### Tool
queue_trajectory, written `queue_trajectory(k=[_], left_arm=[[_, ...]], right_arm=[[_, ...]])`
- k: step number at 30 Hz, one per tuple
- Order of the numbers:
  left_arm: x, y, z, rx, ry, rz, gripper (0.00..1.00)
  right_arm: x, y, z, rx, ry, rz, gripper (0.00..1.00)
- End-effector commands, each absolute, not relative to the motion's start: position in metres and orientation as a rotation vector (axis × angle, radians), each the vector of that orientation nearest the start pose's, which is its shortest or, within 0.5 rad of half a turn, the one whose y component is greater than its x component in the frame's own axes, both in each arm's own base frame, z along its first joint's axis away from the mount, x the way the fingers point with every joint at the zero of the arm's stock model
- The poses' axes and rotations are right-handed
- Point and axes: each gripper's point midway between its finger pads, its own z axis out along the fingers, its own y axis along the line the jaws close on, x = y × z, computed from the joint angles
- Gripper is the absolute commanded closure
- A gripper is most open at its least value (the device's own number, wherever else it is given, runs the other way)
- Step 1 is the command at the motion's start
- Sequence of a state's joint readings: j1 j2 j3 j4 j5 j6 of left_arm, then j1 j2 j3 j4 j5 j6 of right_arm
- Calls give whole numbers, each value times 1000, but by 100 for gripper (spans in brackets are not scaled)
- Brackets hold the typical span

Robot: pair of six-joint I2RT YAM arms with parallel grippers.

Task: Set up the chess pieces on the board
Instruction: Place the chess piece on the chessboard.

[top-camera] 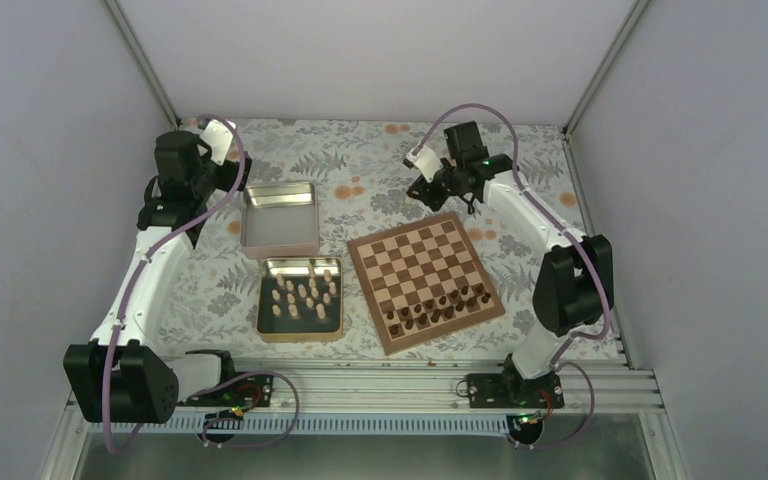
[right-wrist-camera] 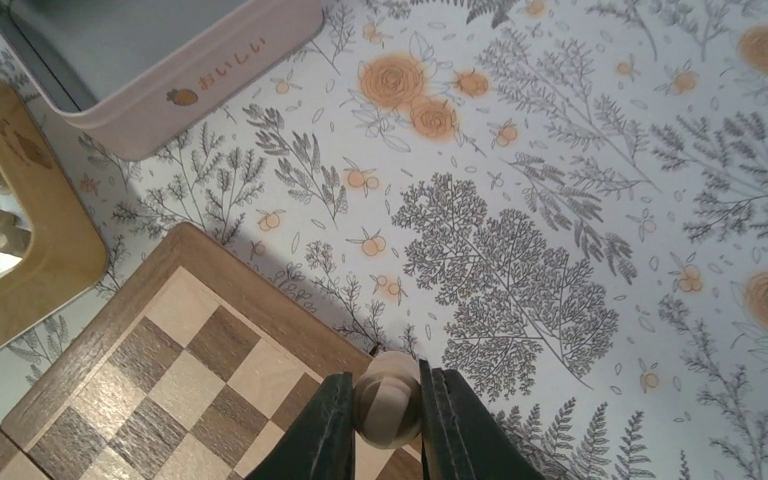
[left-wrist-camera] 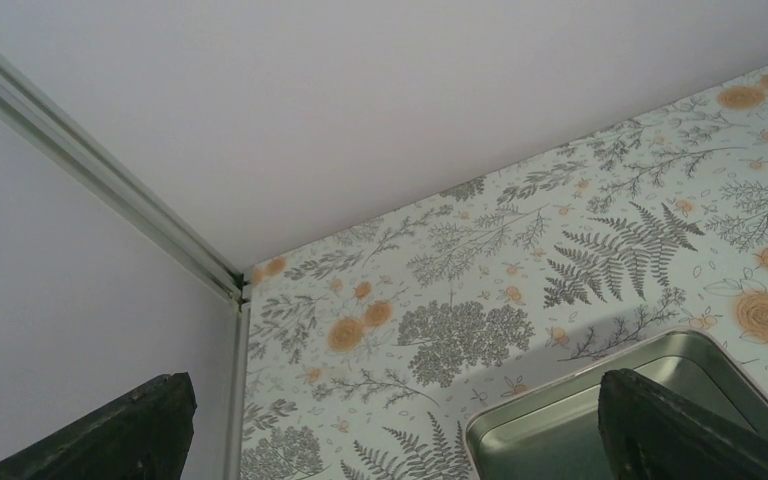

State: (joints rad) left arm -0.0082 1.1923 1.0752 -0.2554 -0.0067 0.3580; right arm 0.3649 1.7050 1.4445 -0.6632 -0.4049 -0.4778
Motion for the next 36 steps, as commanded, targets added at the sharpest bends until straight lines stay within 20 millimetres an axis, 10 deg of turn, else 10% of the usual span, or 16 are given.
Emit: queue_trajectory(k=[1,14,36], left_arm=[[403,-2,302,345,1901,227,0],[404,-3,299,337,1907,220,0],[404,-2,300,335,1907,219,0]], right_arm=[[400,217,159,-1156,2198,419,94],[383,206,117,-1168,2273,416,94],[379,226,103,-1225,2271,434,94]])
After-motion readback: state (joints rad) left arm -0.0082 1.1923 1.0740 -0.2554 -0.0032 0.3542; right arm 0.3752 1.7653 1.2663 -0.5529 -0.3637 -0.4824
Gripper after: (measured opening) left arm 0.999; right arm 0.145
